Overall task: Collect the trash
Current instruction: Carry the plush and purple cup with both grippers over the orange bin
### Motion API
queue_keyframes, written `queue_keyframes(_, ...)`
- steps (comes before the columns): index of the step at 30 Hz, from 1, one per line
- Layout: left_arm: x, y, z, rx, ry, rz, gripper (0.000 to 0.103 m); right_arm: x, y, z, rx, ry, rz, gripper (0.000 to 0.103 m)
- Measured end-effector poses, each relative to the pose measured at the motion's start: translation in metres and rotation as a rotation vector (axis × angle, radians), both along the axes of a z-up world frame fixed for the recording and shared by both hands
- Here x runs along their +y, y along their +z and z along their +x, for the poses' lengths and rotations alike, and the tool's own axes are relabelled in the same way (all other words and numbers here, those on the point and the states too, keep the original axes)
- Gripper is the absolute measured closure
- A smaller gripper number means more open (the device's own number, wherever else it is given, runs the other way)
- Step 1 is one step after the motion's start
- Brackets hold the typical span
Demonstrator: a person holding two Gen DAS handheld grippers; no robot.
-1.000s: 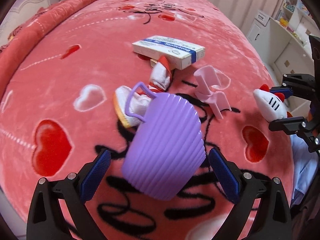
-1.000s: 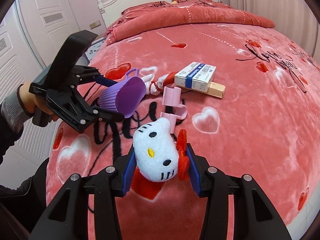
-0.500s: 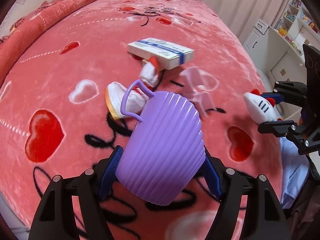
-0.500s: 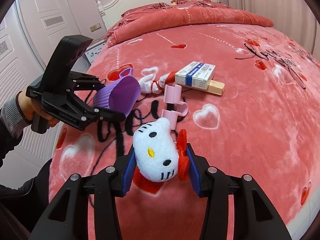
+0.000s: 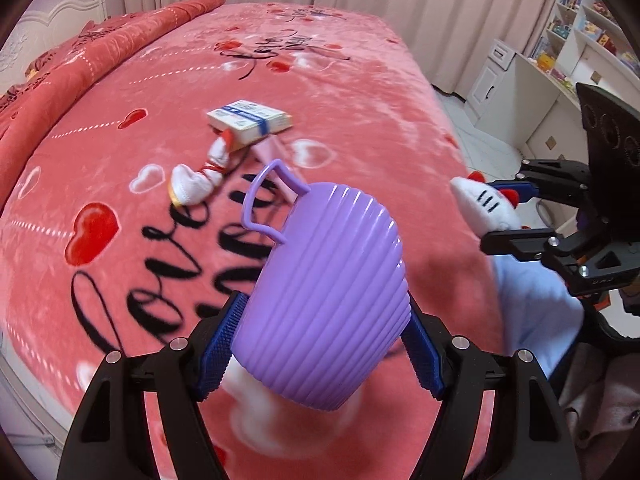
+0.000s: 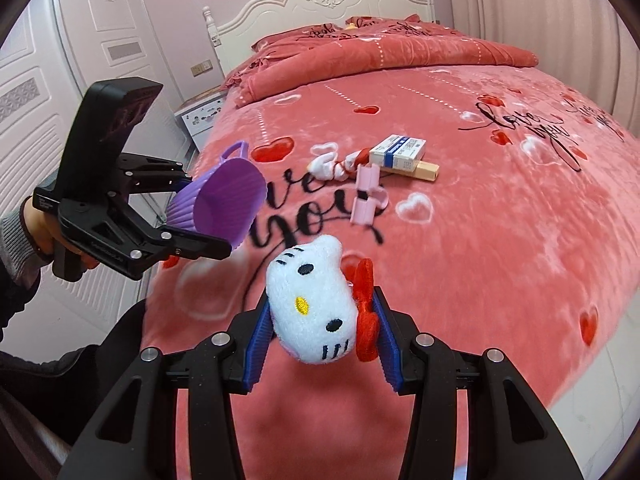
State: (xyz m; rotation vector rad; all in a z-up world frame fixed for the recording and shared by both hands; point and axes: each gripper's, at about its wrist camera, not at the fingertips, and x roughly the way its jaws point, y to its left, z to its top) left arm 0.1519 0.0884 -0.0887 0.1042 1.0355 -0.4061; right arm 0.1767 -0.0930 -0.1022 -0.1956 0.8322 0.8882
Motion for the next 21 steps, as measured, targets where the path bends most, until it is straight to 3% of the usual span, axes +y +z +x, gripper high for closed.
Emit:
queue_keyframes(10,-0.05,0.017,-0.064,-0.024,-0.043,0.007,0.028,-0.048,0.011,-0.07,-0.003,-0.026,0.04,0.056)
queue_keyframes(21,-0.133,0.032,-0.076,-0.065,-0.193,0.035,0.028,-0.125,0.026,-0.109,-0.045,-0.158,0.096,0.056)
